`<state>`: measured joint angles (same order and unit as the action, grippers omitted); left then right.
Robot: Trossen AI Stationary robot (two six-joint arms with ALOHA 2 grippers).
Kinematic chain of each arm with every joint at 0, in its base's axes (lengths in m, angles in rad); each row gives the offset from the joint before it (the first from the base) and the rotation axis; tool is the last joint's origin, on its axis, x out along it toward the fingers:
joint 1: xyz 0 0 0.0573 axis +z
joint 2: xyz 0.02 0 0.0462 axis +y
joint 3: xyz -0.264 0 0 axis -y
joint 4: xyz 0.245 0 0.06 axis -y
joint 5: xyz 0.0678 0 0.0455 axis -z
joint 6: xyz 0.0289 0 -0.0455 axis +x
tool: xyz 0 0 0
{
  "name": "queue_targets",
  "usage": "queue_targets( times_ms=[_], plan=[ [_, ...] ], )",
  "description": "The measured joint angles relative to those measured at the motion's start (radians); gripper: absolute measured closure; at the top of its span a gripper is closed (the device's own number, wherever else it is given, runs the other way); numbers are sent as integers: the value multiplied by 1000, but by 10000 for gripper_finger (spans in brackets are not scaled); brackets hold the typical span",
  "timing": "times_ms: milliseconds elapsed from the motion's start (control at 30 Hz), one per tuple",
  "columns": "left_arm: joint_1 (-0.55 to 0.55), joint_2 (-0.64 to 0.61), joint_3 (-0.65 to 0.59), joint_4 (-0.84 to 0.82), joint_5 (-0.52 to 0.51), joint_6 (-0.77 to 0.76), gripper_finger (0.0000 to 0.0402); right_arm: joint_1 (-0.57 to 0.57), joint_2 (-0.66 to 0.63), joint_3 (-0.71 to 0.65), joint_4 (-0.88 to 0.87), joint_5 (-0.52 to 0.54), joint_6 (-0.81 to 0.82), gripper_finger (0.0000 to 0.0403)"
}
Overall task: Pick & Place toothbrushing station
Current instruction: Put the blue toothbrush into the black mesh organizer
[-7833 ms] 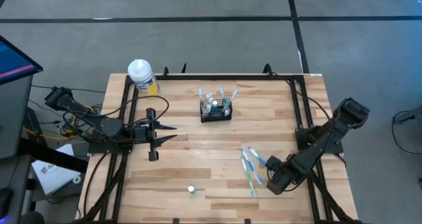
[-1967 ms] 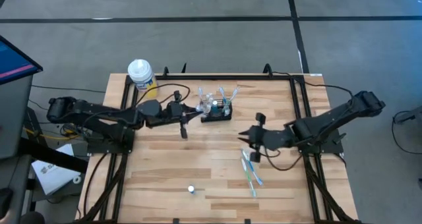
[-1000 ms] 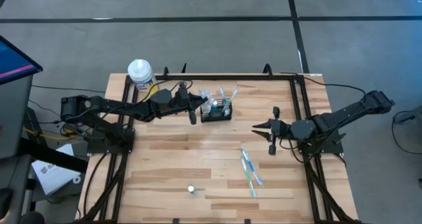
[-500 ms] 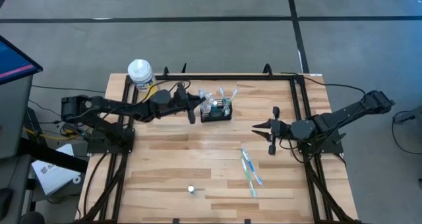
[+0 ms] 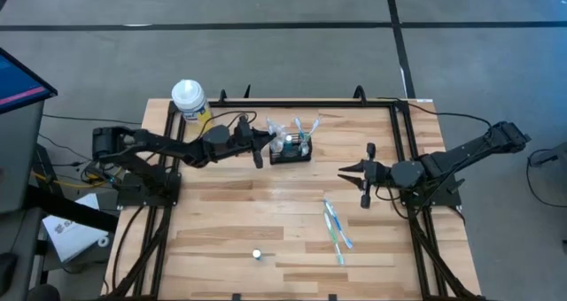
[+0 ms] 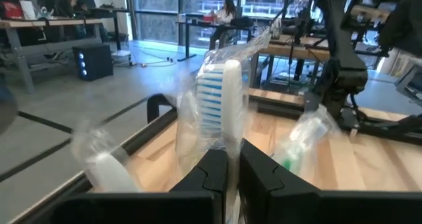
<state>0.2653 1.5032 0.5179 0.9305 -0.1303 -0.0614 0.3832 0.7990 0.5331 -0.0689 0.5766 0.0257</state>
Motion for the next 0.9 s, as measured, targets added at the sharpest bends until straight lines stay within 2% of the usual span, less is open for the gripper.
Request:
queue_targets(
  times_ms=[100, 300, 467, 900],
  plan=[
    [3, 56, 0, 51, 0, -3, 394, 0, 0, 0, -1, 0, 0, 340],
    [18, 114, 0, 54, 2, -10, 394, 0, 0, 0, -3, 0, 0, 340],
    [24, 116, 0, 56, 4, -30, 390, 0, 0, 0, -4, 0, 0, 340],
    [24, 116, 0, 48, 0, -33, 348, 1, 0, 0, -5, 0, 0, 340]
  ],
)
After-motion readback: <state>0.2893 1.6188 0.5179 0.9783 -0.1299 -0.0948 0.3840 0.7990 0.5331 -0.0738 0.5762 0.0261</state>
